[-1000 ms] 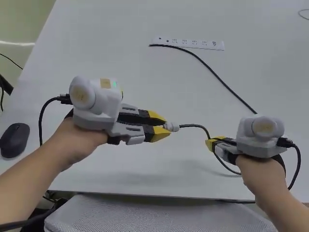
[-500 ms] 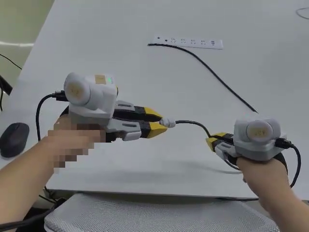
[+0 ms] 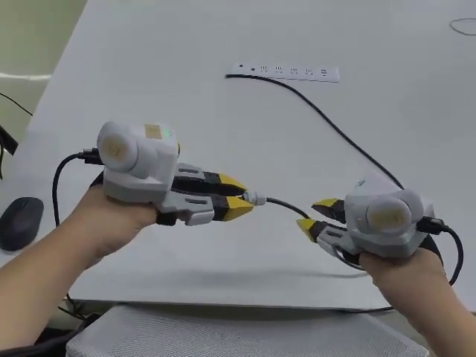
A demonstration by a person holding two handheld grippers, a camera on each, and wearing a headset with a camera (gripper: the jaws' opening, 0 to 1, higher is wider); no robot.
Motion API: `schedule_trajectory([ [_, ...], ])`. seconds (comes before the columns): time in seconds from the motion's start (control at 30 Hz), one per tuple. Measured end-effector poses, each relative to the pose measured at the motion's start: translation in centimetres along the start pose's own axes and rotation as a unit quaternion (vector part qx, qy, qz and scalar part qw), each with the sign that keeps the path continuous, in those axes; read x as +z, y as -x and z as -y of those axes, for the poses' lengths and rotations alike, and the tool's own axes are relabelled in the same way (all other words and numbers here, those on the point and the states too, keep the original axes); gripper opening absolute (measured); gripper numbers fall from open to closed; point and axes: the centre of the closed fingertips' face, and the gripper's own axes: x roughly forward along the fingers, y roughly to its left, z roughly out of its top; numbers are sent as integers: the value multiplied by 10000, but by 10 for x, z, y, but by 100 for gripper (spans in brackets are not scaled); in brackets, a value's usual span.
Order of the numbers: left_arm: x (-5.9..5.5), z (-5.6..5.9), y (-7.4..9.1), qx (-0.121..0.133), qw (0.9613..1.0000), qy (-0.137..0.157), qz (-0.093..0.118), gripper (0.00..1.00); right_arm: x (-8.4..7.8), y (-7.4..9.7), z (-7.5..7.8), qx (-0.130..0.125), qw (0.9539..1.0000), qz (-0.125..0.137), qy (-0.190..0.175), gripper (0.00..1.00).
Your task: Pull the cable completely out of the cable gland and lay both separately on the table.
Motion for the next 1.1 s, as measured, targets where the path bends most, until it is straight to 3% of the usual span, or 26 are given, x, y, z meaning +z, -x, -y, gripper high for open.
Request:
schedule_trajectory([
  [0.13,-1,2,-1,-14,10000,-4,-26,15,27,1,-18,236,9981,200,542,18],
  [0.3,-2,3,-1,-32,10000,-23,-43,15,40,-2,-30,317,9923,216,1182,13],
  [0.53,-2,4,-1,-53,9999,-49,-69,15,47,-5,-40,442,9888,283,1395,11],
  [0.8,-2,5,-2,-60,9999,-65,-57,15,46,-5,-42,438,9859,268,1594,2],
  [1.1,-2,5,-2,-58,10000,-44,-21,15,46,-6,-40,357,9894,312,1374,1],
])
